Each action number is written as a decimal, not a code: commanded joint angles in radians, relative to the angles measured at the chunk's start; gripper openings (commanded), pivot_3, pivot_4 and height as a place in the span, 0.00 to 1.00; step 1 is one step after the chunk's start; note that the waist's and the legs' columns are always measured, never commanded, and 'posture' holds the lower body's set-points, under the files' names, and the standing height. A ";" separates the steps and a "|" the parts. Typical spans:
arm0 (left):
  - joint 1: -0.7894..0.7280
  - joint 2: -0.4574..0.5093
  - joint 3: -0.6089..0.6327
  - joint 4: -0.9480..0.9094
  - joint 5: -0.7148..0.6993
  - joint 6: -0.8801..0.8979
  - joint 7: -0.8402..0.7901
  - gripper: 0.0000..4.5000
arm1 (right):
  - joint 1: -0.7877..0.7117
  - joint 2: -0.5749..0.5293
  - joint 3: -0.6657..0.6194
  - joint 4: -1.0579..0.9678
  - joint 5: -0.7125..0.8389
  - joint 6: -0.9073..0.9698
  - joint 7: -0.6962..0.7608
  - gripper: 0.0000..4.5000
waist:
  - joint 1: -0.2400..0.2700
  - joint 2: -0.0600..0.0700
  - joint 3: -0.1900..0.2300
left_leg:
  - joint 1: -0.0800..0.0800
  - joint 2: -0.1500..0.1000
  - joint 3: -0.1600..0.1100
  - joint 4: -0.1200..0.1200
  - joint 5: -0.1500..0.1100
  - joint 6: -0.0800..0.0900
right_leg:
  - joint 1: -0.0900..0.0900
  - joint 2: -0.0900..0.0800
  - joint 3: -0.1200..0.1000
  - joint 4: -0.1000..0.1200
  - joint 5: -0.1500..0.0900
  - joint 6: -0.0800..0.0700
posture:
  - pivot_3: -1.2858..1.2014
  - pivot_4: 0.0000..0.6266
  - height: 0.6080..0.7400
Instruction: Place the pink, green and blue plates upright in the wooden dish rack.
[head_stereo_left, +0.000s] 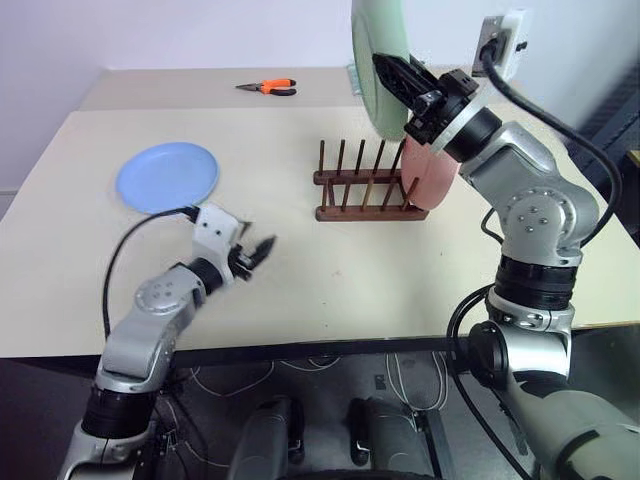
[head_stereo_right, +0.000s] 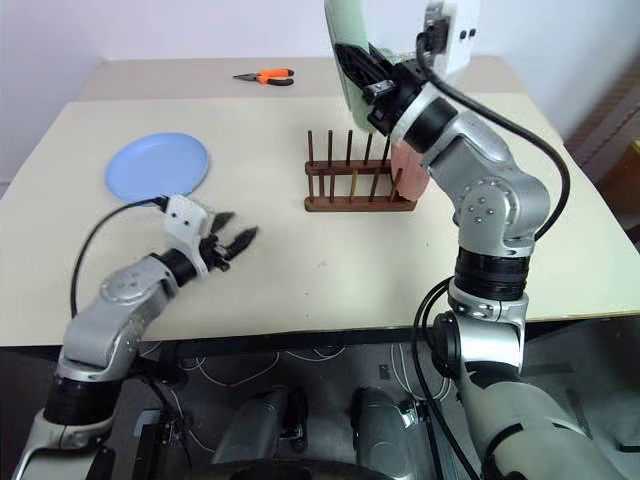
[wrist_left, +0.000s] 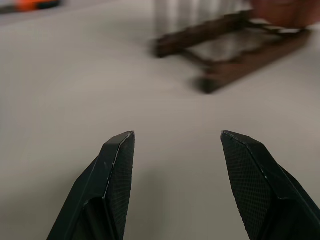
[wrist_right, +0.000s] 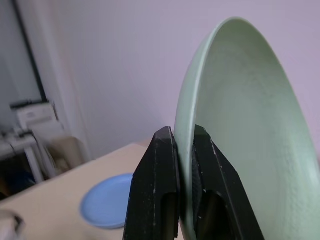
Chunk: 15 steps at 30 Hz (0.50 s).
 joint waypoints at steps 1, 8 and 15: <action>0.001 -0.006 -0.010 -0.051 -0.015 0.003 -0.021 0.62 | -0.056 0.013 -0.057 0.010 0.084 0.059 -0.074 0.00 | -0.002 0.002 -0.001 | 0.000 0.000 0.000 0.000 0.000 0.000 | 0.000 0.000 0.000 0.000 0.000 0.000 | 0.52 0.24 1.00; 0.018 -0.012 -0.014 -0.038 0.002 -0.001 -0.020 0.62 | -0.069 0.040 -0.101 0.093 0.135 0.124 -0.192 0.00 | 0.002 0.003 -0.001 | -0.001 0.000 0.001 -0.001 0.002 0.004 | -0.001 0.000 0.001 0.000 0.000 0.000 | 0.52 0.24 1.00; 0.018 -0.019 -0.023 -0.026 0.019 -0.004 -0.020 0.62 | -0.112 0.061 -0.145 0.207 0.155 0.130 -0.287 0.00 | 0.001 0.003 -0.001 | -0.001 0.000 0.002 0.000 0.001 0.005 | -0.001 0.000 0.001 0.000 0.000 0.000 | 0.52 0.24 1.00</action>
